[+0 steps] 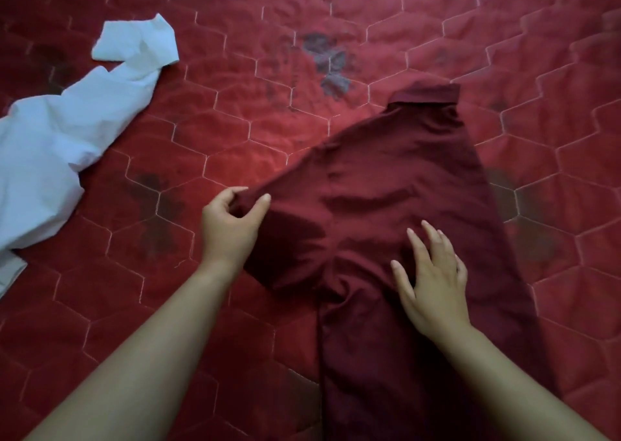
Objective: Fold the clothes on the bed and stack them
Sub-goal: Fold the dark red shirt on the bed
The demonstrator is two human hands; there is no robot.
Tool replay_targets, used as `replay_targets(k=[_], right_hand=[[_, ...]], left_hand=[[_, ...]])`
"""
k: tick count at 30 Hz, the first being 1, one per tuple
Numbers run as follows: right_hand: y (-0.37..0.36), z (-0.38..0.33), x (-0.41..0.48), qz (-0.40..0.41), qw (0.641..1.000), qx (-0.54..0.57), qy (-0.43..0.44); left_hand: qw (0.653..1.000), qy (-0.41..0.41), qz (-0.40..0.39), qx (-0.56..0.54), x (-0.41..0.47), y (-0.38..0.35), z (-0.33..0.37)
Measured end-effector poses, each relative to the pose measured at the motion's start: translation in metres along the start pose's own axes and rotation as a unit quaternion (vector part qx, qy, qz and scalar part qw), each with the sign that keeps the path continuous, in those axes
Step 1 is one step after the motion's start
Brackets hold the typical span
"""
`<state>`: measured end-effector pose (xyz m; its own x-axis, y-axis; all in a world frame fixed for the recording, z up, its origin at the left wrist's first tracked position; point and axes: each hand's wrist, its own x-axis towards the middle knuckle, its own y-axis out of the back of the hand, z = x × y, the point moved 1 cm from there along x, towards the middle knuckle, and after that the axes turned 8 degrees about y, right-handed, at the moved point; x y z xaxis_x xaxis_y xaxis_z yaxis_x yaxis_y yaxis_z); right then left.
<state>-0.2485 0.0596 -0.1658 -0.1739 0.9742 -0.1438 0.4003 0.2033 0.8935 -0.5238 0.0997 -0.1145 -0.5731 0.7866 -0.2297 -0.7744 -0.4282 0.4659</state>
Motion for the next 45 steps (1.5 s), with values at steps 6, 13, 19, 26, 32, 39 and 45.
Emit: replay_targets(k=[6, 13, 19, 26, 32, 39, 45], right_hand=[[0.037, 0.034, -0.027, 0.021, 0.999, 0.011, -0.039], [0.066, 0.067, -0.038, 0.047, 0.994, 0.080, -0.054], [0.046, 0.041, 0.012, 0.017, 0.994, 0.100, 0.040], [0.029, 0.053, 0.039, -0.018, 0.993, 0.059, 0.097], [0.051, 0.061, 0.022, 0.046, 0.979, 0.083, 0.182], [0.051, 0.054, 0.016, -0.008, 0.988, 0.048, 0.144], [0.020, 0.040, 0.049, -0.019, 0.989, -0.029, 0.145]], left_hand=[[0.967, -0.029, -0.255, 0.002, -0.078, -0.094, 0.057], [0.971, -0.094, -0.189, 0.109, -0.098, -0.094, 0.031], [0.930, -0.111, -0.187, 0.297, -0.088, -0.082, -0.008], [0.911, -0.139, -0.196, 0.336, -0.100, -0.086, -0.031], [0.932, -0.230, -0.108, 0.257, -0.119, -0.070, -0.027], [0.915, -0.206, -0.155, 0.311, -0.121, -0.072, -0.028], [0.940, -0.178, -0.051, 0.287, -0.082, -0.121, -0.008]])
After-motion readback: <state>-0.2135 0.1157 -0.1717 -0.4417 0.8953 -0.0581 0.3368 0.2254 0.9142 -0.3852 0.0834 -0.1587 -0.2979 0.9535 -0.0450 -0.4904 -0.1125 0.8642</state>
